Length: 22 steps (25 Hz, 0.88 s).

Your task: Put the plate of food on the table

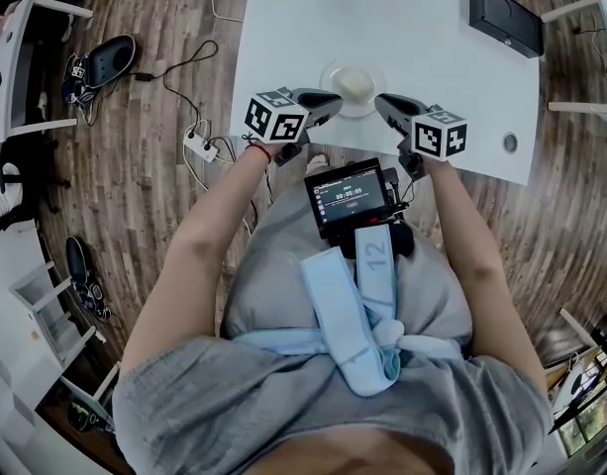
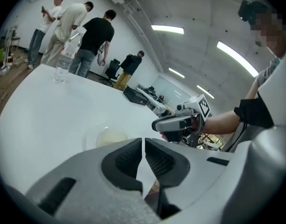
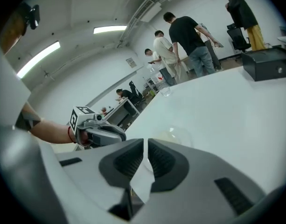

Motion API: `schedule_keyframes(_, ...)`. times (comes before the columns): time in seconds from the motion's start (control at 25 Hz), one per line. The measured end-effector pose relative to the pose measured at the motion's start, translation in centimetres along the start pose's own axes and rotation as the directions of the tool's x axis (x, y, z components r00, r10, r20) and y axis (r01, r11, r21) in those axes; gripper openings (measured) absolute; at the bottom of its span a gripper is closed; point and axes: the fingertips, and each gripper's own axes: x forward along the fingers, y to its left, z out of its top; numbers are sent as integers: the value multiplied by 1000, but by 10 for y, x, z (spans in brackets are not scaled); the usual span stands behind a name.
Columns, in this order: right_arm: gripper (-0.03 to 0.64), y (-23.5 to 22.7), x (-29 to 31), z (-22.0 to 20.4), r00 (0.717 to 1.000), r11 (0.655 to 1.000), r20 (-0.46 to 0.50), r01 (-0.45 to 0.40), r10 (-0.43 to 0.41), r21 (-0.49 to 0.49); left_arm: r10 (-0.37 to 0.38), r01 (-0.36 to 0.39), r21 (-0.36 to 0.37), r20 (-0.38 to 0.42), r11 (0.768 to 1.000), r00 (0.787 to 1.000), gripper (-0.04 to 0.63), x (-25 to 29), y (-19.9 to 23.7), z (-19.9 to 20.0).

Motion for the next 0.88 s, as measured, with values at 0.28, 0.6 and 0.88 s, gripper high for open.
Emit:
schedule_keyframes(0.28,38,27,-14,13,991,991,131,-12,29,-132,-18,16,208,10,978,1000,28,-6,-27,6)
schedule_keyframes(0.6,38,62,-25,17,977,920,176,-41,119,-390,-43,24,329,48,944,998,29,-22,-54,17)
schedule_keyframes(0.88,38,70,-30,3,982,926,154,-46,111,-376,-35,9,346,70,938,997,29,-30,-67,14)
